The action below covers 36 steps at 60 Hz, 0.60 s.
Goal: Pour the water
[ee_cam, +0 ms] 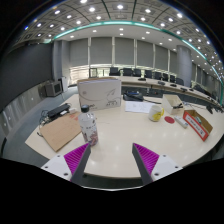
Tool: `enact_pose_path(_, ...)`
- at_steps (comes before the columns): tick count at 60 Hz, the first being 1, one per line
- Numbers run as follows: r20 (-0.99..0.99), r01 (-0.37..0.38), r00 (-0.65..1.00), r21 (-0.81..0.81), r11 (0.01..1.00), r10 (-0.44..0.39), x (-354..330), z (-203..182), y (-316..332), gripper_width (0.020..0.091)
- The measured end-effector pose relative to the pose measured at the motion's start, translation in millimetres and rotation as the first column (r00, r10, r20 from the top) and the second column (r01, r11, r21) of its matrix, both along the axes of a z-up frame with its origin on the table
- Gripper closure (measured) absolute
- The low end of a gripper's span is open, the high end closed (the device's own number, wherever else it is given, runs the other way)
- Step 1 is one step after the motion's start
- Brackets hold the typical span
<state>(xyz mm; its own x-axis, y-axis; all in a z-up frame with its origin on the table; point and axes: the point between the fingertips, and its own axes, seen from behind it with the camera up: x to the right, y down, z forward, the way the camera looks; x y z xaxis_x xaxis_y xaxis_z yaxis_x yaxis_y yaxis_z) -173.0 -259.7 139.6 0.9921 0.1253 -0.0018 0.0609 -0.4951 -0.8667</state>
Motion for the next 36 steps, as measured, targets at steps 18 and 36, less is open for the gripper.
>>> enact_pose_path(18,-0.009,-0.017,1.0,0.095,0.995,0.018,-103,-59,104,0.0241)
enact_pose_path(36,0.014,0.021,1.0,0.139,0.99,-0.023,-114,-93,171,0.0465)
